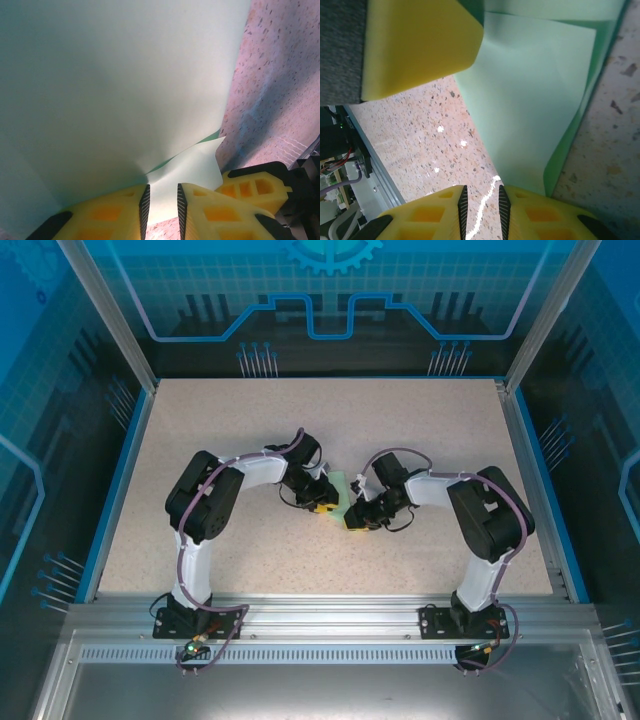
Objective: Fold a paper plane with a square sheet of paper (fold left side to right side)
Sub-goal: Third fold the triangle at the center of the table.
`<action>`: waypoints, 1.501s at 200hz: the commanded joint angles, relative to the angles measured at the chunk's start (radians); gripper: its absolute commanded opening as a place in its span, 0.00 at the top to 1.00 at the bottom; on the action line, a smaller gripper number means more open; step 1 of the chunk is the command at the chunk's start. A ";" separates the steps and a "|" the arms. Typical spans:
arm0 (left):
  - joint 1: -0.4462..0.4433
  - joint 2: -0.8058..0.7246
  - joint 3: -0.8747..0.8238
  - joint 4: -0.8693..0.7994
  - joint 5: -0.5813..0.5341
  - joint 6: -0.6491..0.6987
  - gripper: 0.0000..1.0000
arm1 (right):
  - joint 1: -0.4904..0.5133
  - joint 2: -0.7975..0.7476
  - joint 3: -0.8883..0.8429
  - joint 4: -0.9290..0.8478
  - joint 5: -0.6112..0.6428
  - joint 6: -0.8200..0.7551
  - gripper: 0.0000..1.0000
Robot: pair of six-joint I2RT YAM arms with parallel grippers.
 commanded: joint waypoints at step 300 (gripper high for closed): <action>-0.149 -0.125 -0.109 0.111 -0.063 -0.069 0.76 | 0.018 0.090 -0.017 -0.149 0.189 0.039 1.00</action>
